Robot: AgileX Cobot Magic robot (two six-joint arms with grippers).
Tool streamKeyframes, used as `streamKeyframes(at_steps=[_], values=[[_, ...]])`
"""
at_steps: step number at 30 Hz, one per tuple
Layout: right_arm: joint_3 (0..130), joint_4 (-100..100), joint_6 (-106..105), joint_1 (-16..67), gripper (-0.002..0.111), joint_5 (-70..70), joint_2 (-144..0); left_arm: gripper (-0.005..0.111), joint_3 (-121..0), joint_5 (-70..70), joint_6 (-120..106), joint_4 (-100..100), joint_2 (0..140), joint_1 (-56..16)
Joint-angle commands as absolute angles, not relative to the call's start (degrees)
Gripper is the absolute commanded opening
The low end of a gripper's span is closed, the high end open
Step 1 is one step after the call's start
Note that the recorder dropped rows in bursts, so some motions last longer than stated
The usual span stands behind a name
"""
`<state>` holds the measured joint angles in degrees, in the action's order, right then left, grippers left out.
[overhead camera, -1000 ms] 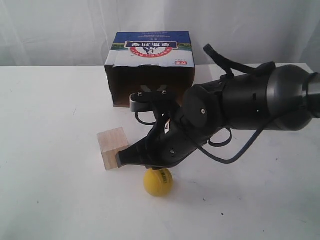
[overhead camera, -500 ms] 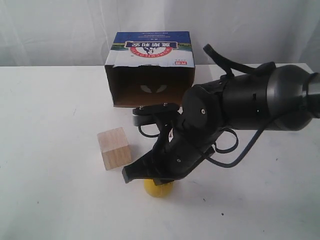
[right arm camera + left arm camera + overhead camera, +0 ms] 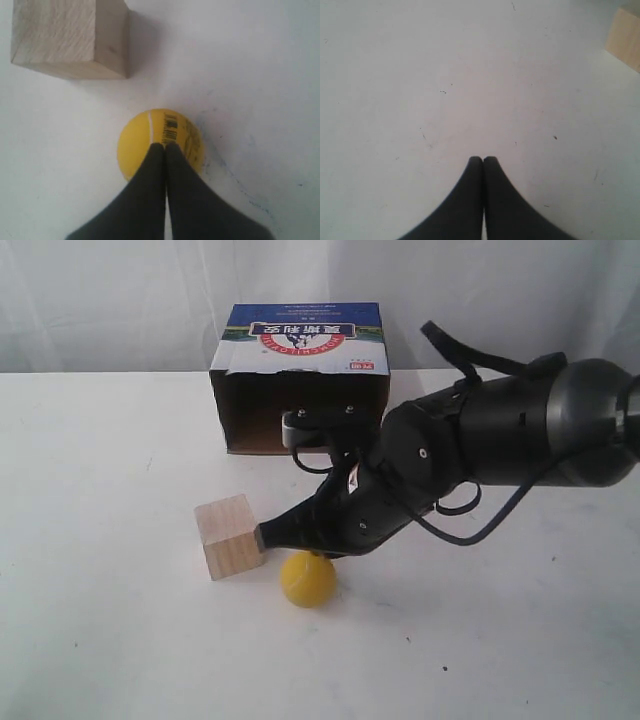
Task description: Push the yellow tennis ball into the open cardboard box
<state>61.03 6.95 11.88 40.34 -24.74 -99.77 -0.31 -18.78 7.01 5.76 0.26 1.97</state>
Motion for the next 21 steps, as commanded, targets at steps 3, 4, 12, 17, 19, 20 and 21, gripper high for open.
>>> streamKeyframes(at_steps=[3, 4, 12, 17, 19, 20, 21], values=[[63.7, 7.7, 10.1, 41.1, 0.000, -13.9, -99.4, 0.000, 0.0, -20.1, 7.1, 5.3, 0.0, 1.6], [64.0, 8.1, 10.3, 41.2, 0.000, -13.2, -100.2, 0.000, 0.0, -20.1, 7.1, 5.3, 0.0, 1.6], [64.5, 8.0, 10.3, 41.1, 0.000, -19.2, -109.6, 0.000, 0.0, -20.1, 7.1, 5.3, 0.0, 1.6], [64.5, 8.0, 10.3, 41.1, 0.000, -19.2, -109.7, 0.000, 0.0, -20.1, 7.1, 5.3, 0.0, 1.6], [64.5, 7.9, 10.3, 41.1, 0.000, -19.2, -109.7, 0.000, 0.0, -20.1, 7.1, 5.3, 0.0, 1.6], [64.5, 7.9, 10.3, 41.1, 0.000, -19.2, -109.7, 0.000, 0.0, -20.1, 7.1, 5.3, 0.0, 1.6], [64.5, 7.9, 10.3, 40.9, 0.000, -19.2, -109.7, 0.000, 0.0, -20.1, 7.1, 5.3, 0.0, 1.6]])
